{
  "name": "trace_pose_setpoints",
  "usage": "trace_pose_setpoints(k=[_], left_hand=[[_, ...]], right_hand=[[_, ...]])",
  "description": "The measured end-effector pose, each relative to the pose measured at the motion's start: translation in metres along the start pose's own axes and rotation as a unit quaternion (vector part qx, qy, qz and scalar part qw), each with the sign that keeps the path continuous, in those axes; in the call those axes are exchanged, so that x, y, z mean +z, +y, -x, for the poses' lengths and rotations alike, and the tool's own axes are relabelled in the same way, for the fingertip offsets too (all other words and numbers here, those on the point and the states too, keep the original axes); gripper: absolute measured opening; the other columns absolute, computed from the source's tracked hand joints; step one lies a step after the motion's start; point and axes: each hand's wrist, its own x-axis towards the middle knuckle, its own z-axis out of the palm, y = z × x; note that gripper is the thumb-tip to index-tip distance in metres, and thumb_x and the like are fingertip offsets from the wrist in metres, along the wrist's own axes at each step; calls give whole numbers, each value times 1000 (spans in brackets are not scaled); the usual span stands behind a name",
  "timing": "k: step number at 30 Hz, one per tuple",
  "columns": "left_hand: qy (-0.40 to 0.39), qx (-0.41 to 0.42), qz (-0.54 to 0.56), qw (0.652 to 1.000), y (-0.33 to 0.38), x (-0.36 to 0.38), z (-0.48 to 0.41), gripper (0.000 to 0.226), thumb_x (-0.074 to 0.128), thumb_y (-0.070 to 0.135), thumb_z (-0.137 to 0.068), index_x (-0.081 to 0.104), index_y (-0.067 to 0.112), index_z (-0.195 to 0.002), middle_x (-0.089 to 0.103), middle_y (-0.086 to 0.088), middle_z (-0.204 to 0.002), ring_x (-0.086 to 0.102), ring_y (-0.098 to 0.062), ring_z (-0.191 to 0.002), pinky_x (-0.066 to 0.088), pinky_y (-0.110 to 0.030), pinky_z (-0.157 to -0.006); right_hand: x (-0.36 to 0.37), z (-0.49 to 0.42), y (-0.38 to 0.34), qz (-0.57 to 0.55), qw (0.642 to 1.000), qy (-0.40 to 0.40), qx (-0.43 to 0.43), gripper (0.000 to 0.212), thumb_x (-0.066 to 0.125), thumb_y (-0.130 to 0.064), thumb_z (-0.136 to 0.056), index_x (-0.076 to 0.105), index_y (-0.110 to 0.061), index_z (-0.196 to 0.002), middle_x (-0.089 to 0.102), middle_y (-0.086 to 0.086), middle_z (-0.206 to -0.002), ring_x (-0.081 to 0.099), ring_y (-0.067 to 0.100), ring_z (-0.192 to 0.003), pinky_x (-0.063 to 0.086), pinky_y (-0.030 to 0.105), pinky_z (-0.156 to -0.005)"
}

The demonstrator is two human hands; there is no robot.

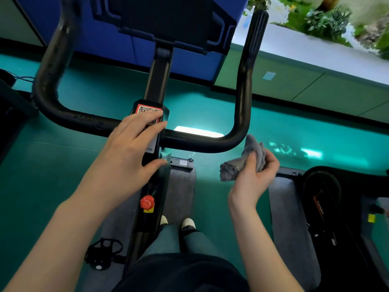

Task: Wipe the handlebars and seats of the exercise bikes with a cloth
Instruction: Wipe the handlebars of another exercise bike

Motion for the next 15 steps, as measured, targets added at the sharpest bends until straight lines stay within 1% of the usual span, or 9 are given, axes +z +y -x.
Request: trace_pose_setpoints(k=[3,6,10,11,14,15], left_hand=[[2,1,-1,1000,0,0,1,69,79,20,-69,51,4,-131,46,-7,-138,39,-26,-130,30,-41,-110],[2,2,-5,1000,0,0,1,70,79,19,-69,50,5,-131,46,-7,-138,38,-26,-130,28,-40,-111],[4,1,-12,1000,1,1,1,70,80,20,-69,51,5,-131,46,-7,-138,38,-27,-130,28,-41,-111],[4,-1,-12,1000,1,1,1,70,80,20,-68,51,5,-131,46,-8,-138,38,-27,-130,29,-41,-110],[4,0,-16,1000,2,1,2,69,80,20,-69,51,5,-130,46,-8,-138,38,-28,-130,31,-45,-110],[3,1,-18,1000,2,1,2,69,79,20,-69,51,5,-131,45,-8,-139,38,-28,-130,31,-46,-110]], right_hand=[[15,2,2,-6,1000,-24,4,15,52,-5,-94,50,-13,-107,58,1,-108,58,8,-102,46,23,-96],[21,14,5,-19,999,-32,15,13,54,-7,-95,51,-15,-105,59,5,-107,58,9,-97,47,25,-93],[23,21,4,-42,998,-31,27,18,53,-6,-95,49,-24,-95,56,-7,-96,56,-9,-83,44,12,-80],[23,25,4,-45,998,-34,30,19,53,-6,-95,49,-24,-94,56,-7,-95,56,-10,-81,44,12,-79],[22,38,7,-43,997,-48,50,19,54,-5,-94,47,-23,-94,56,-2,-94,56,1,-82,46,18,-80],[22,43,7,-43,996,-52,54,20,54,-4,-94,47,-23,-93,56,-2,-91,55,-1,-78,46,17,-76]])
